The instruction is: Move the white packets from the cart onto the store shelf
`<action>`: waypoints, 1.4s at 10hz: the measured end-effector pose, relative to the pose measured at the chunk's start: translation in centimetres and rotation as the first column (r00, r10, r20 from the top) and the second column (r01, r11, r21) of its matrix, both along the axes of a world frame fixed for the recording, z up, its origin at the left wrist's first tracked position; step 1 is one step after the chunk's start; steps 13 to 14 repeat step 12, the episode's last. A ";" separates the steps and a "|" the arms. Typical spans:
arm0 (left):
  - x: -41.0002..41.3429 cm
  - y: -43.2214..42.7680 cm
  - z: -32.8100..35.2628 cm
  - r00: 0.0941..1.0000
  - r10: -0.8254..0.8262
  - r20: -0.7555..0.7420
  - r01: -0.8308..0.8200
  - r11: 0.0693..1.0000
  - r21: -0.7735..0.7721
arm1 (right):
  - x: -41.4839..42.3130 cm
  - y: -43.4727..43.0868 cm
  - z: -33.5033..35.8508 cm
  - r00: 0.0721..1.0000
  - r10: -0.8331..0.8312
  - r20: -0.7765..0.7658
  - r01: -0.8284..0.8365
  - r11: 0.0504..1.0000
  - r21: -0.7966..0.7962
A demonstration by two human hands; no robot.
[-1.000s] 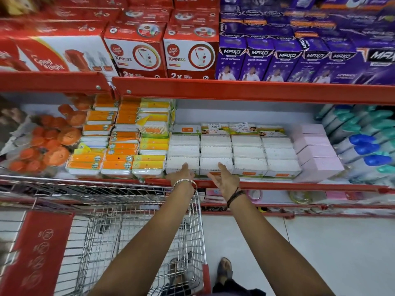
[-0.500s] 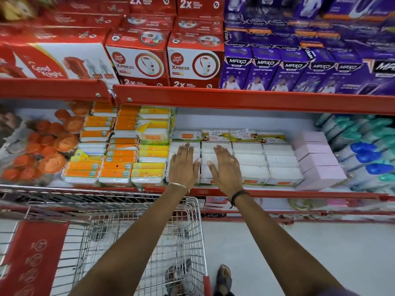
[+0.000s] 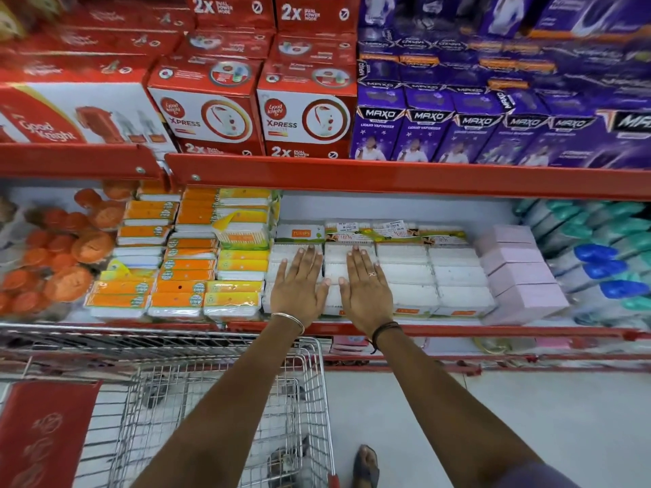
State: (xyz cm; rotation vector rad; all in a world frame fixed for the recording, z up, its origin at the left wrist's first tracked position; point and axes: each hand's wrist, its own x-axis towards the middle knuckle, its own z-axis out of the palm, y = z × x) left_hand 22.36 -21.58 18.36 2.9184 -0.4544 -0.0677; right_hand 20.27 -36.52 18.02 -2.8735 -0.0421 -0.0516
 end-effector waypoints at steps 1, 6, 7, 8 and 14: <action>-0.2 -0.1 0.4 1.000 0.008 0.006 -0.008 1.000 0.014 | -0.1 -0.4 0.5 0.999 0.036 -0.019 -0.035 0.999 0.038; -2.1 -10.6 0.7 0.995 -0.102 -0.016 0.100 0.992 -0.074 | -3.1 -12.0 0.0 0.985 -0.171 0.029 0.172 0.985 -0.017; -2.2 -11.3 -0.2 0.996 -0.085 0.015 0.085 0.996 -0.040 | -3.0 -12.1 -0.3 0.983 -0.176 0.042 0.178 0.983 -0.038; -2.1 -11.4 -0.6 0.995 -0.077 0.058 0.078 0.997 -0.025 | -2.8 -12.1 -0.8 0.983 -0.175 0.062 0.177 0.984 -0.029; -3.5 -11.6 1.9 0.995 -0.074 0.065 0.076 0.997 -0.032 | -4.1 -12.1 1.2 0.993 -0.081 0.083 0.077 0.996 0.047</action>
